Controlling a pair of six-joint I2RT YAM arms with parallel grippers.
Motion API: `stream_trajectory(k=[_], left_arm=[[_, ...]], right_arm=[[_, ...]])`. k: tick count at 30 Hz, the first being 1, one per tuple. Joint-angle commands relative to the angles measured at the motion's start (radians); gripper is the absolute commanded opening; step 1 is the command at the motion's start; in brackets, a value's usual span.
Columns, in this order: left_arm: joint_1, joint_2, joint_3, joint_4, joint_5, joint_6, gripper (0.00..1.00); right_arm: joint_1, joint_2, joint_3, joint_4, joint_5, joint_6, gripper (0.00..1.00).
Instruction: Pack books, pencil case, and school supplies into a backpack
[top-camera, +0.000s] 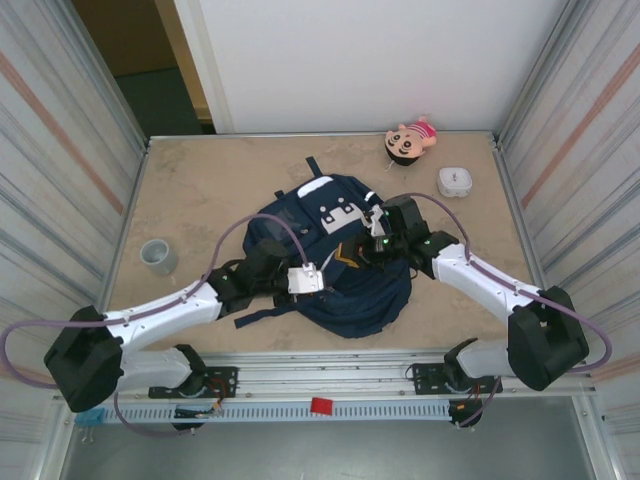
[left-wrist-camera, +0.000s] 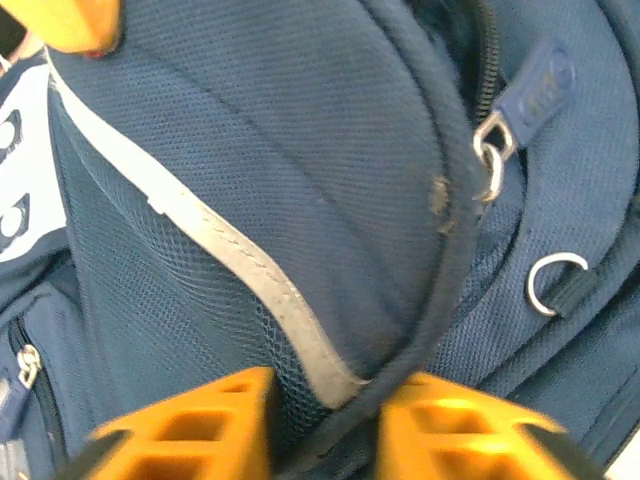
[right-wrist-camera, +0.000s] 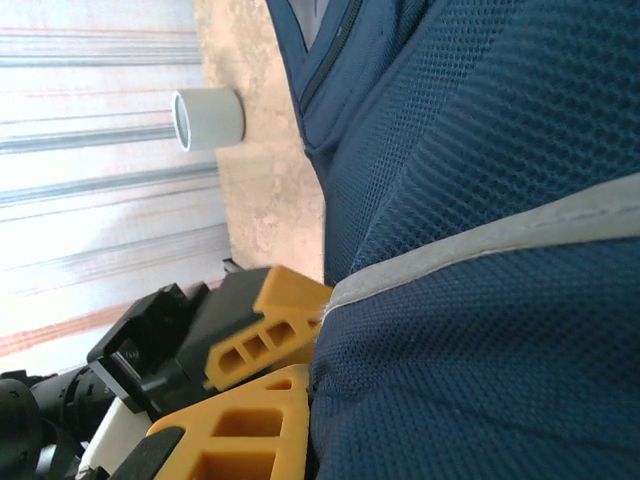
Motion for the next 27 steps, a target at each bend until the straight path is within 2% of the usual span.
stream_trajectory(k=[1, 4, 9, 14, 17, 23, 27], left_arm=[[-0.01, -0.051, -0.01, -0.03, 0.106, -0.068, 0.11], [-0.025, -0.11, -0.023, -0.075, 0.135, -0.124, 0.0], [-0.055, -0.182, -0.048, -0.106, 0.132, -0.224, 0.0], [-0.049, -0.21, -0.095, -0.032, 0.071, -0.293, 0.0], [-0.024, -0.209, -0.104, -0.003, 0.086, -0.326, 0.0], [-0.002, -0.199, -0.109, 0.019, 0.103, -0.332, 0.0], [0.005, -0.193, -0.113, 0.019, 0.098, -0.315, 0.0]], right_arm=[[-0.028, 0.011, 0.043, -0.011, -0.101, -0.071, 0.0], [-0.058, 0.041, 0.059, -0.028, -0.12, -0.113, 0.01], [-0.066, 0.106, 0.107, -0.026, -0.146, -0.157, 0.06], [-0.071, 0.131, 0.125, -0.021, -0.126, -0.16, 0.27], [-0.077, 0.103, 0.119, -0.037, -0.101, -0.169, 0.34], [-0.084, 0.047, 0.106, -0.087, -0.079, -0.18, 0.37], [-0.092, -0.013, 0.083, -0.148, 0.0, -0.173, 0.38]])
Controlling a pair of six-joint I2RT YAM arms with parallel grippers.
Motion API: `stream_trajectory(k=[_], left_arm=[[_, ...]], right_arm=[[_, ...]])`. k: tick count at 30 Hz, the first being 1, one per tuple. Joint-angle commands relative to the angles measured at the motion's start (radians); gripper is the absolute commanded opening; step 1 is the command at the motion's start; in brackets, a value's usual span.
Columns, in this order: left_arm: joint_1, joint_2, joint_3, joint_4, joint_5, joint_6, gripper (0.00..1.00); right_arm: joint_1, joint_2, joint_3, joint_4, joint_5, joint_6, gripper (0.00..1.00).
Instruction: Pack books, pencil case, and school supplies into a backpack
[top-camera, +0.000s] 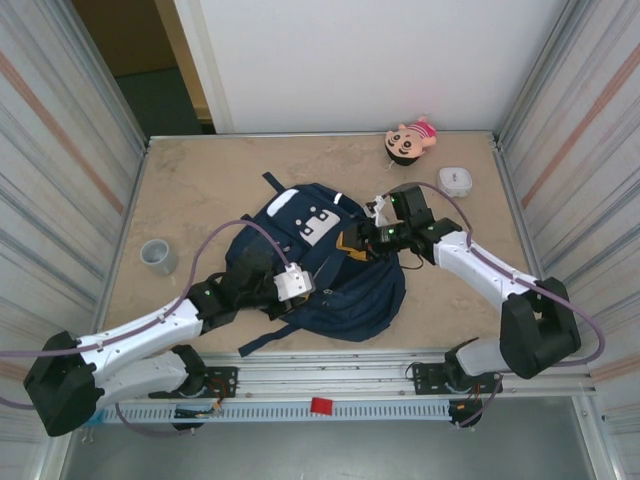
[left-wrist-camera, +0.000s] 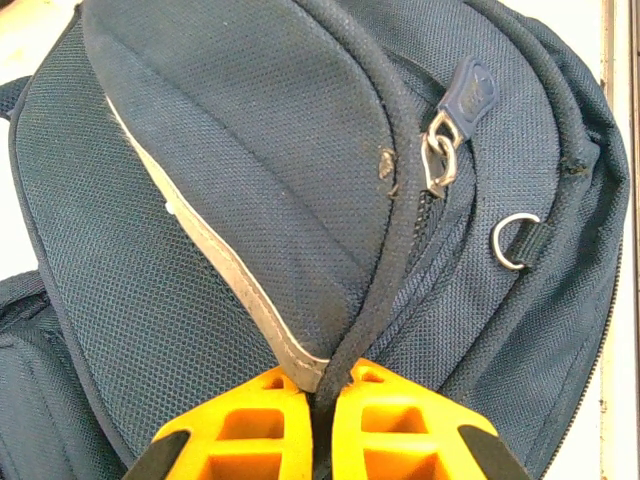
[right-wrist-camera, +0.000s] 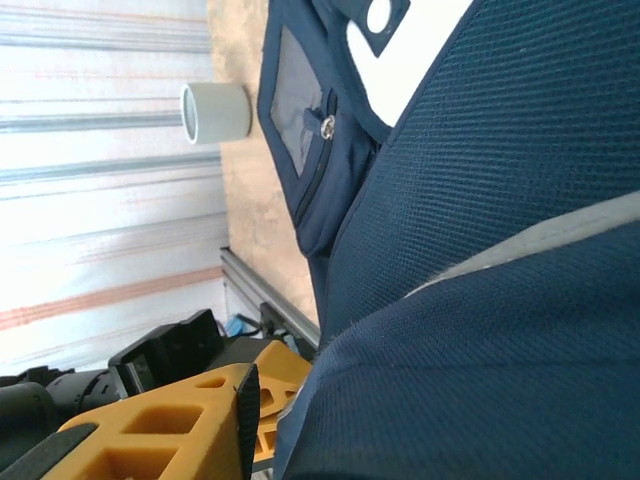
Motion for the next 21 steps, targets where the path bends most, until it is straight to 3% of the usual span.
stream_trajectory(k=[1, 7, 13, 21], left_arm=[[0.011, -0.008, -0.011, 0.023, 0.019, -0.023, 0.0], [0.013, -0.013, -0.032, 0.063, 0.017, -0.02, 0.0], [0.015, 0.011, -0.015, 0.082, 0.046, -0.061, 0.0], [0.029, 0.06, 0.035, 0.062, 0.164, -0.088, 0.0]], right_arm=[[-0.017, -0.085, -0.015, -0.05, 0.081, -0.018, 0.38], [-0.026, -0.214, -0.06, -0.114, 0.161, -0.03, 0.41], [0.073, -0.376, -0.079, -0.191, 0.455, -0.198, 0.42], [0.237, -0.418, -0.102, -0.173, 0.5, -0.462, 0.48]])
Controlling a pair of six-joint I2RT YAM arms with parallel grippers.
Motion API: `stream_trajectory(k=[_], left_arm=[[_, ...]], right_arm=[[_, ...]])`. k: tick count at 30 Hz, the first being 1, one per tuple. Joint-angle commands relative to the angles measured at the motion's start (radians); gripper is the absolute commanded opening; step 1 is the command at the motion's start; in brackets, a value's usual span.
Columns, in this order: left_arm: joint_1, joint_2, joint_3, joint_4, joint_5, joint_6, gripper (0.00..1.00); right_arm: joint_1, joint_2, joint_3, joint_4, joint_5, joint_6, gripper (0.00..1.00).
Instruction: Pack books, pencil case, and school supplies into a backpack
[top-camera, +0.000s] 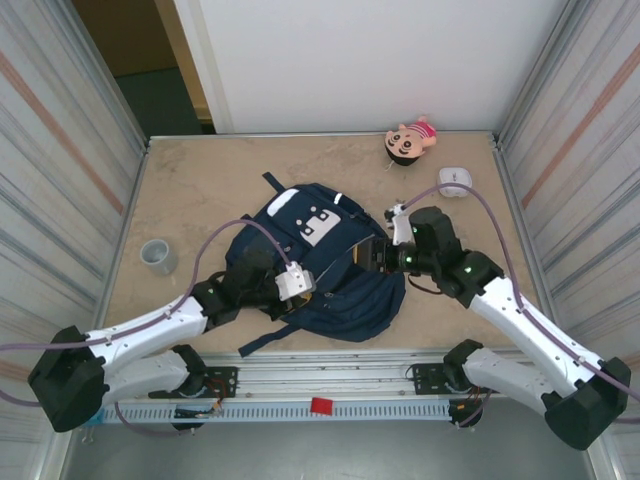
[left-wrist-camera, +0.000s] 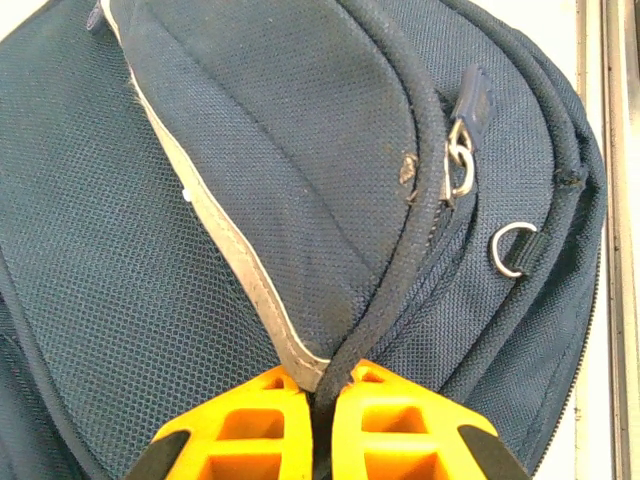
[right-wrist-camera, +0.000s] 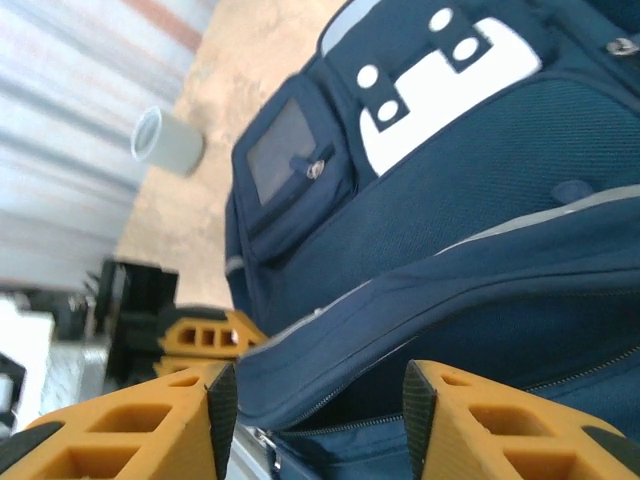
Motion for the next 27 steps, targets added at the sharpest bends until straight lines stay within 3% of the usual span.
stream_trajectory(k=[1, 4, 9, 13, 17, 27], left_arm=[[0.007, 0.011, 0.052, 0.013, 0.088, -0.064, 0.0], [0.008, 0.004, 0.051, 0.022, 0.096, -0.097, 0.0], [0.007, -0.013, 0.02, 0.088, 0.103, -0.107, 0.0], [0.01, 0.001, 0.055, 0.045, 0.089, -0.09, 0.0], [0.01, 0.027, 0.058, 0.048, 0.102, -0.092, 0.0], [0.01, 0.06, 0.094, 0.041, 0.146, -0.091, 0.0]], right_arm=[[0.079, 0.004, -0.025, -0.025, 0.06, -0.184, 0.48], [0.13, -0.002, -0.031, -0.054, 0.082, -0.186, 0.48], [0.135, -0.042, -0.117, -0.023, -0.006, -0.128, 0.47], [0.135, -0.065, -0.174, 0.002, -0.038, -0.115, 0.48], [0.136, -0.052, -0.2, 0.049, -0.113, -0.116, 0.49], [0.135, 0.009, -0.186, 0.112, -0.142, -0.151, 0.54]])
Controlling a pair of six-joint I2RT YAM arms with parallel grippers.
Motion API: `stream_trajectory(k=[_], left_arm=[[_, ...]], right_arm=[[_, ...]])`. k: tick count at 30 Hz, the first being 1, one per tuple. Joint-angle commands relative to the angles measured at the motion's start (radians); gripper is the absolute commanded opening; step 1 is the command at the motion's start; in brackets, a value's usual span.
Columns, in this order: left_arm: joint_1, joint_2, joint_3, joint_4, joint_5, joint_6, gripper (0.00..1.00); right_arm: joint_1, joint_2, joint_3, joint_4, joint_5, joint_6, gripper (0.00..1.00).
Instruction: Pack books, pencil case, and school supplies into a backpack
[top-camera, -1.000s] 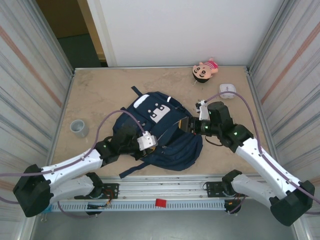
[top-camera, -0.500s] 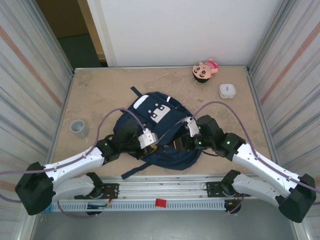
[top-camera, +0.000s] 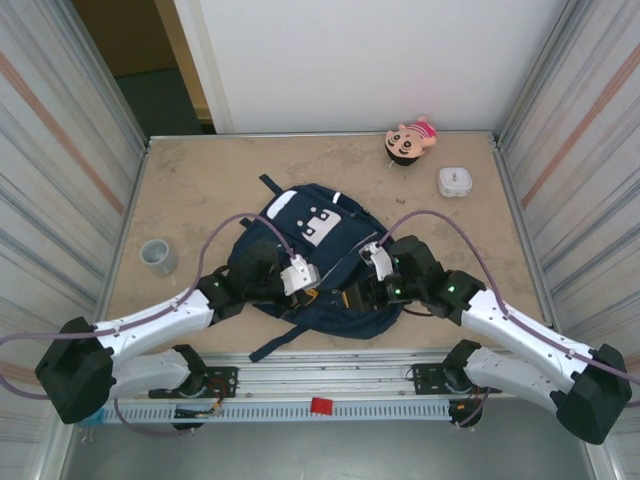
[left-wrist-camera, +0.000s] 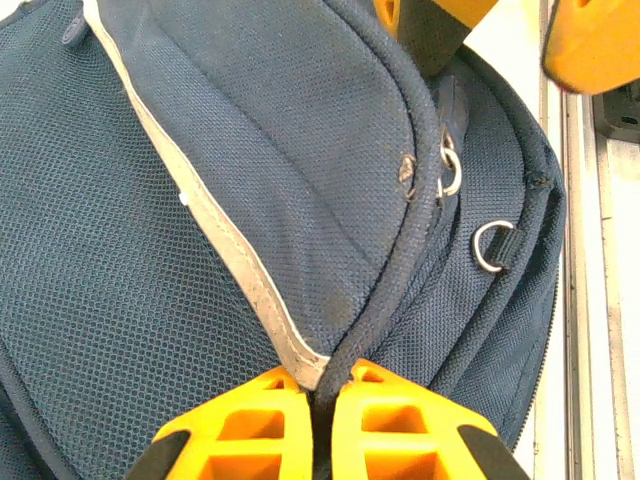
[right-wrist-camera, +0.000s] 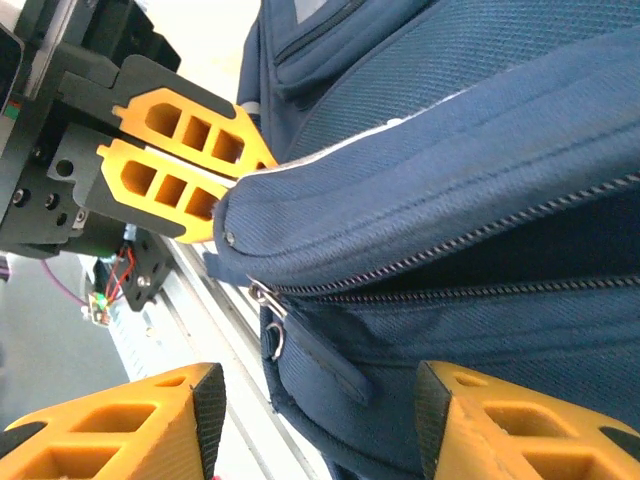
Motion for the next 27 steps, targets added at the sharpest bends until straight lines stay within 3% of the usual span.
stream_trajectory(k=[1, 6, 12, 22, 25, 27], left_arm=[[0.005, -0.003, 0.042, 0.03, 0.08, -0.029, 0.0], [0.004, -0.03, 0.024, 0.043, 0.08, -0.032, 0.0], [0.003, -0.071, -0.002, 0.052, 0.042, -0.028, 0.0], [0.004, -0.096, -0.019, 0.064, 0.031, -0.026, 0.0], [0.003, -0.09, -0.018, 0.063, 0.03, -0.027, 0.0], [0.003, -0.088, -0.016, 0.059, 0.026, -0.026, 0.0]], right_arm=[[0.005, 0.036, 0.017, 0.034, -0.047, -0.039, 0.53], [0.008, 0.047, 0.014, 0.041, -0.039, -0.057, 0.53], [0.023, 0.049, 0.032, 0.023, -0.054, -0.081, 0.45], [0.07, 0.105, 0.058, -0.012, 0.06, -0.13, 0.36], [0.076, 0.118, 0.073, -0.017, 0.091, -0.137, 0.31], [0.076, 0.127, 0.089, -0.038, 0.12, -0.142, 0.22]])
